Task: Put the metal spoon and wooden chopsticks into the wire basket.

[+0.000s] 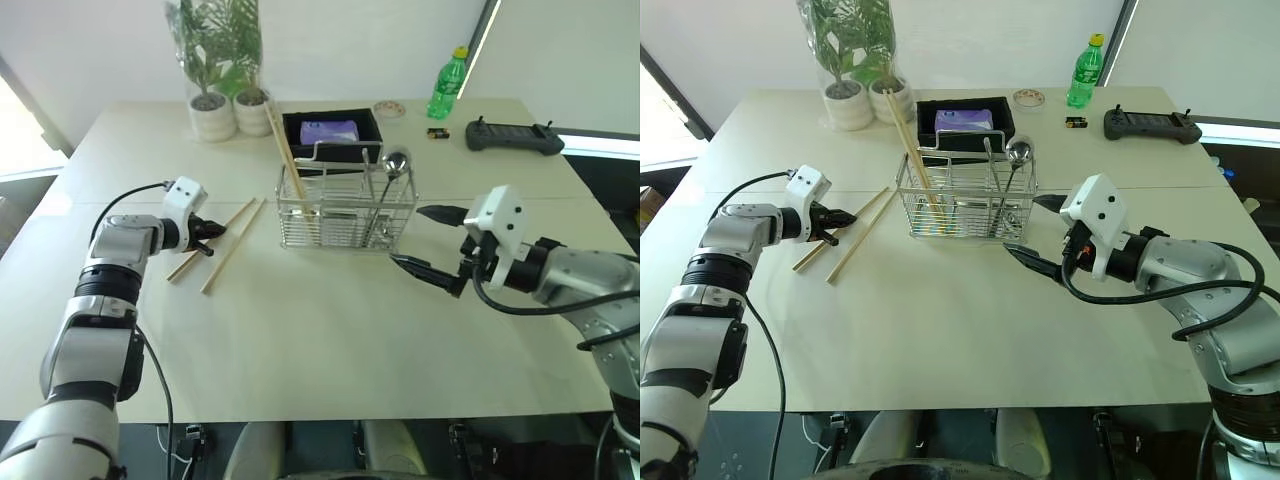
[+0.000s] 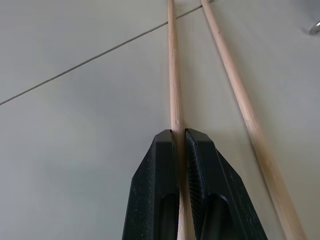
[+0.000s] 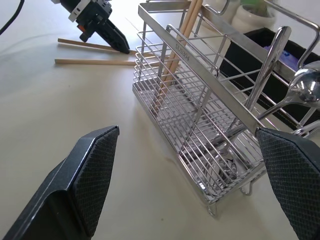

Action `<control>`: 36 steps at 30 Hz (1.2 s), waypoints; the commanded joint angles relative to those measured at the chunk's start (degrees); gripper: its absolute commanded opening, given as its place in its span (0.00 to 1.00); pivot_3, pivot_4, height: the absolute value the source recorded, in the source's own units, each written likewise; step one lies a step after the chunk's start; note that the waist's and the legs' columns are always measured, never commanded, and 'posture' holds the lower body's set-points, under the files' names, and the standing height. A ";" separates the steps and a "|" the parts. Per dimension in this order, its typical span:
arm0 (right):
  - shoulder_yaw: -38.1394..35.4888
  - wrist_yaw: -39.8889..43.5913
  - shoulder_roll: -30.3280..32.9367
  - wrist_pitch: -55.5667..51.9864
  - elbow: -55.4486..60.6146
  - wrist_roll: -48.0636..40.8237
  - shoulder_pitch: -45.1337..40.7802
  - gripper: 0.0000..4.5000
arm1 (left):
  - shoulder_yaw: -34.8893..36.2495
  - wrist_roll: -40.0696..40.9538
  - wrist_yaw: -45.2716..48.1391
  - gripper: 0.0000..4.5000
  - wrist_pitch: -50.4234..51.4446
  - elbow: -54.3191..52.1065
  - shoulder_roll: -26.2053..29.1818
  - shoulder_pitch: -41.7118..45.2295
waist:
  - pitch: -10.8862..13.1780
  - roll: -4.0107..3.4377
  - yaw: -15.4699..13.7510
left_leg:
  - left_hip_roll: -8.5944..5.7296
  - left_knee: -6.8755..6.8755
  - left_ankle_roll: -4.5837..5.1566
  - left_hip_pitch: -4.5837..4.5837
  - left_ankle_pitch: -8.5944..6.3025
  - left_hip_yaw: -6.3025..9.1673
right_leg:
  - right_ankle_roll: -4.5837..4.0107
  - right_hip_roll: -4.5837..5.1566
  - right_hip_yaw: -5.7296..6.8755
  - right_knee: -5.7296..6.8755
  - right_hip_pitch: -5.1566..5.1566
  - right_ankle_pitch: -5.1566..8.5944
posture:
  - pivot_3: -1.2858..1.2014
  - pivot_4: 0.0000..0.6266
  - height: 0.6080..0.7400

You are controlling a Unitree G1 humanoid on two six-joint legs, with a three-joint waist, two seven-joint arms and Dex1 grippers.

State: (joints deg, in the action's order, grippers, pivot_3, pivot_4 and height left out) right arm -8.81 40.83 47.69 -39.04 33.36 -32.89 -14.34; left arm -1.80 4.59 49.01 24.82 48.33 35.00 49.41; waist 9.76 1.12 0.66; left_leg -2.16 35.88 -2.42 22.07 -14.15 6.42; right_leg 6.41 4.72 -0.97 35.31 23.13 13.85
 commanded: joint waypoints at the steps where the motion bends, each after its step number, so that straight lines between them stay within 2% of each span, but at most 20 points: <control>1: -0.69 0.22 -0.25 0.96 0.05 -0.09 -0.94 1.00 | 6.94 3.84 -4.13 0.01 -1.90 -1.12 0.83 2.41 | 0.00 0.01 0.03 | 0.01 0.00 0.00 0.03 0.00 0.01 | 0.00 0.00 0.00 0.02 0.04 0.00 | 0.52 0.24 0.82; 6: -0.77 0.90 0.23 0.86 -0.32 -0.25 -1.10 1.00 | 15.58 9.99 -9.58 0.01 -1.54 -6.54 -0.46 1.34 | 0.00 0.01 -0.02 | 0.00 0.03 0.00 0.06 0.00 0.02 | 0.03 0.01 0.01 0.03 0.06 -0.02 | 0.52 0.24 0.82; 12: -0.71 1.01 -0.01 0.80 -0.41 -0.07 -1.06 1.00 | 23.56 18.12 -16.77 0.01 0.73 -22.46 -4.67 -0.80 | 0.00 0.03 -0.12 | 0.01 0.14 0.00 0.15 0.00 0.07 | 0.08 0.06 0.02 0.02 0.06 -0.06 | 0.52 0.24 0.82; 17: -0.51 -0.02 -1.15 0.37 -0.44 -0.35 -1.36 1.00 | 27.82 27.09 -23.99 0.01 5.22 -36.25 -10.17 2.07 | -0.01 0.04 -0.15 | 0.00 0.20 -0.01 0.15 0.00 0.07 | 0.11 0.08 0.01 0.02 0.04 -0.08 | 0.52 0.24 0.82; 21: -0.90 -0.39 -1.51 -0.21 -0.38 -0.66 -1.41 1.00 | 26.04 30.60 -27.09 0.01 6.82 -43.08 -14.14 3.64 | -0.01 0.05 -0.13 | -0.03 0.22 -0.01 0.15 0.00 0.04 | 0.13 0.07 0.00 0.02 0.03 -0.10 | 0.52 0.24 0.82; 25: -1.43 -0.69 -1.56 -0.84 0.05 -1.06 -1.05 1.00 | 22.52 30.60 -28.56 0.01 4.46 -46.82 -18.13 5.14 | -0.02 0.05 -0.19 | -0.06 0.23 -0.02 0.15 0.01 0.04 | 0.13 0.05 0.00 0.01 0.01 -0.10 | 0.52 0.24 0.82; 36: -3.62 -3.66 -1.65 -5.52 3.04 -4.88 -0.36 1.00 | 12.47 22.46 -27.92 0.01 -10.07 -44.07 -26.83 4.30 | -0.02 0.05 -0.18 | -0.07 0.23 -0.01 0.14 0.01 0.01 | 0.11 0.01 -0.01 -0.04 -0.01 -0.12 | 0.52 0.24 0.82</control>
State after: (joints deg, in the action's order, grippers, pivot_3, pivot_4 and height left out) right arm -10.04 37.76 45.80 -43.96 34.12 -36.33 -14.53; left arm 11.59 27.89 21.11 17.40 4.86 8.66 53.39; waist 9.74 1.17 0.48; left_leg -2.23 36.11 -2.43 22.22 -14.14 6.43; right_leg 6.52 4.73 -0.98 35.27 23.12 13.73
